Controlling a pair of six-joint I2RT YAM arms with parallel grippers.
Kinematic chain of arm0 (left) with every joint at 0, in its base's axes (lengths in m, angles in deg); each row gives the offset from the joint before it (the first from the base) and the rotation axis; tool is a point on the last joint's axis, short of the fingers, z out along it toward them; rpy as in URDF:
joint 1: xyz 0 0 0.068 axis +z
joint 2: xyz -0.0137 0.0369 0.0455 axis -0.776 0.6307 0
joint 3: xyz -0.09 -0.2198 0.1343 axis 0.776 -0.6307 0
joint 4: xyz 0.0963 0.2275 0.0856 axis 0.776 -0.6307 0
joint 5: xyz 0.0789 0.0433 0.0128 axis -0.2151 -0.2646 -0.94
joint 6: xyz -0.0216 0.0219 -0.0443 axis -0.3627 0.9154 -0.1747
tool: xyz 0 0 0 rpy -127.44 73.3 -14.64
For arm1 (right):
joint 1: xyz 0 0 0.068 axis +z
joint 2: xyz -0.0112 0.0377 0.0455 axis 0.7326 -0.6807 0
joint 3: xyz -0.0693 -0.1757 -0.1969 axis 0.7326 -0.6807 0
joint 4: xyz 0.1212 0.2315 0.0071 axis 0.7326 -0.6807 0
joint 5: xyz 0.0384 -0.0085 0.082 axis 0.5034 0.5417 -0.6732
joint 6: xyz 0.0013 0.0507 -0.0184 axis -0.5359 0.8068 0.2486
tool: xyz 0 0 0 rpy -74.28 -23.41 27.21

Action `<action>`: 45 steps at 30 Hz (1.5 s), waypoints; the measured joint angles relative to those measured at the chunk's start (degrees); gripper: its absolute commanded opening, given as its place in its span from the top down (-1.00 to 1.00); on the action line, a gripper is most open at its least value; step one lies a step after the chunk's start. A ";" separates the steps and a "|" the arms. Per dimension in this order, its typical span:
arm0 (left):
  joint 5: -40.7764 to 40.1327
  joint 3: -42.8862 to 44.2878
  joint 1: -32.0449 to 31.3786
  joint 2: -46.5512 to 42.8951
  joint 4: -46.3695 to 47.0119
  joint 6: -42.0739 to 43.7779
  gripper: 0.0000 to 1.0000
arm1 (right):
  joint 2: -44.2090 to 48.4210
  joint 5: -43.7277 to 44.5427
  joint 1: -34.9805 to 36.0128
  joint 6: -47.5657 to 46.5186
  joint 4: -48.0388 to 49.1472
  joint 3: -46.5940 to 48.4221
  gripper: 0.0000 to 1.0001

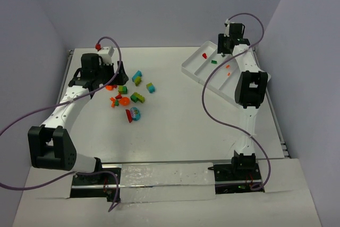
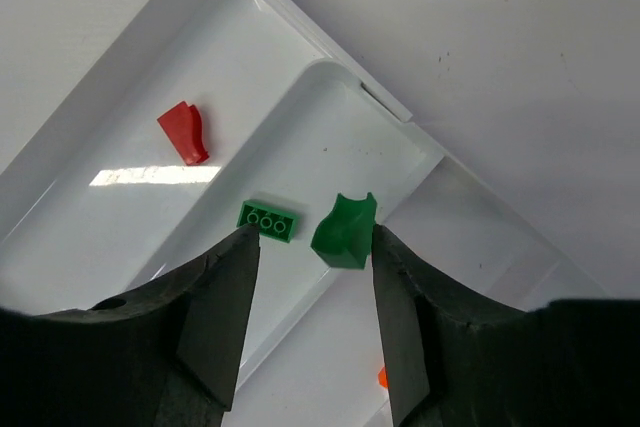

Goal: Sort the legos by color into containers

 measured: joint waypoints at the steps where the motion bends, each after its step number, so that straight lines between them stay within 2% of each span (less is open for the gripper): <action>1: -0.20 0.00 0.16 0.05 0.00 0.23 -0.99 | -0.31 -0.03 0.00 -0.01 0.41 0.20 -0.16; 11: -0.06 -0.54 5.27 0.52 -0.21 1.46 -0.98 | -1.17 -1.27 0.43 0.12 1.56 1.13 -0.25; 14: 0.33 -1.27 6.70 0.52 -0.68 2.31 -0.89 | -0.86 -2.74 0.79 0.53 1.24 1.13 -0.38; 19: 2.48 -2.72 11.92 0.93 -2.79 5.34 -0.61 | 6.38 -6.61 2.13 2.00 0.28 -5.69 -0.63; 20: 2.42 -2.73 12.92 1.40 -3.11 6.03 -0.54 | 8.13 -7.47 2.55 2.50 0.27 -7.80 -0.80; 22: 2.30 -2.73 14.47 2.85 -3.46 7.83 -0.36 | 13.66 -8.88 4.27 3.07 0.16 -10.96 -0.93; 27: 2.80 -2.88 15.90 7.61 -5.26 11.06 0.02 | 25.19 -12.27 8.90 4.54 1.10 -17.88 -0.99; 32: 6.58 -4.37 16.07 10.00 -6.57 12.08 0.17 | 29.97 -15.04 11.42 5.31 1.74 -23.55 -1.00; 35: 8.35 -5.37 16.40 11.28 -6.91 11.99 0.15 | 30.14 -16.07 11.65 5.86 1.57 -26.43 -1.00; 40: 10.35 -6.57 16.51 12.14 -7.29 12.10 -0.04 | 30.14 -16.73 11.87 6.21 0.30 -28.66 -1.00; 45: 11.63 -6.77 16.51 13.13 -7.42 12.84 -0.11 | 30.14 -17.16 11.91 6.26 0.35 -28.66 -1.00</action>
